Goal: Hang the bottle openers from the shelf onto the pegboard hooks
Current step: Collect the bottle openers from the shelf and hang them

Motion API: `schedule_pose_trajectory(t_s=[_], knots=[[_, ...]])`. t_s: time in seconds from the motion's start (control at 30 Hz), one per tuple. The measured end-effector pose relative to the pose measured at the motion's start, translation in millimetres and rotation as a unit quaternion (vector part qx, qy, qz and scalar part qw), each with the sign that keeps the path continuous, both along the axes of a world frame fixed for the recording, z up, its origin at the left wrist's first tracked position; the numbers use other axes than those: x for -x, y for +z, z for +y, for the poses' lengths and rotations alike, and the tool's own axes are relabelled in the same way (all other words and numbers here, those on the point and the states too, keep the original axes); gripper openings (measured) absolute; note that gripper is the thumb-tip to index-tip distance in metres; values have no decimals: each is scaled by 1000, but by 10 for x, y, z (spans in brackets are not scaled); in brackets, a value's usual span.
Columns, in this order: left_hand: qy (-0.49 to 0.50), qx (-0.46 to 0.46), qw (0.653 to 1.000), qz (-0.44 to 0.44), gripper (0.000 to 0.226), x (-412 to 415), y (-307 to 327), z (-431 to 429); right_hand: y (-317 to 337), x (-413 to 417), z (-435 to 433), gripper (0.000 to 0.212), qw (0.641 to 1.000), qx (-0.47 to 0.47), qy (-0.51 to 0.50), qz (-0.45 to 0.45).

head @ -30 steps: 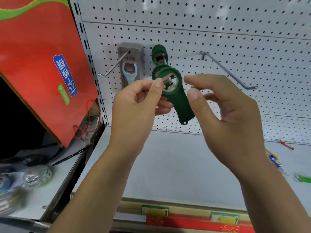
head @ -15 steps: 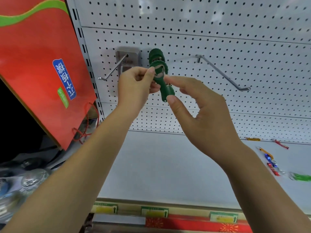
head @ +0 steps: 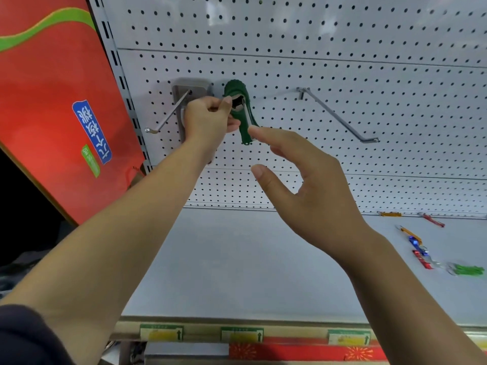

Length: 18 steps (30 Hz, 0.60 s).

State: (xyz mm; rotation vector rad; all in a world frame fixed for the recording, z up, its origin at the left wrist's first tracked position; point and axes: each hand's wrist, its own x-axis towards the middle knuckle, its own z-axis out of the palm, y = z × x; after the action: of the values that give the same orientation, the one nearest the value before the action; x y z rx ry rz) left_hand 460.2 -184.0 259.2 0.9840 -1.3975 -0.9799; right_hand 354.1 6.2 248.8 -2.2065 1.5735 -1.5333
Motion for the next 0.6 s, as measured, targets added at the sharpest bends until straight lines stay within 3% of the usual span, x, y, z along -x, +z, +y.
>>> schedule_pose_trajectory(t_s=[0.27,0.47,0.6], knots=[[2,9,1000,-20,26,3,-25,-13,-5,-5,13,44,1000,-7,15,-15],[9,-13,999,28,18,-112,-172,35,-21,25,22,43,1000,10,2,-3],[44,55,991,-112,15,-234,-476,259,-135,85,35,42,999,21,-35,11]])
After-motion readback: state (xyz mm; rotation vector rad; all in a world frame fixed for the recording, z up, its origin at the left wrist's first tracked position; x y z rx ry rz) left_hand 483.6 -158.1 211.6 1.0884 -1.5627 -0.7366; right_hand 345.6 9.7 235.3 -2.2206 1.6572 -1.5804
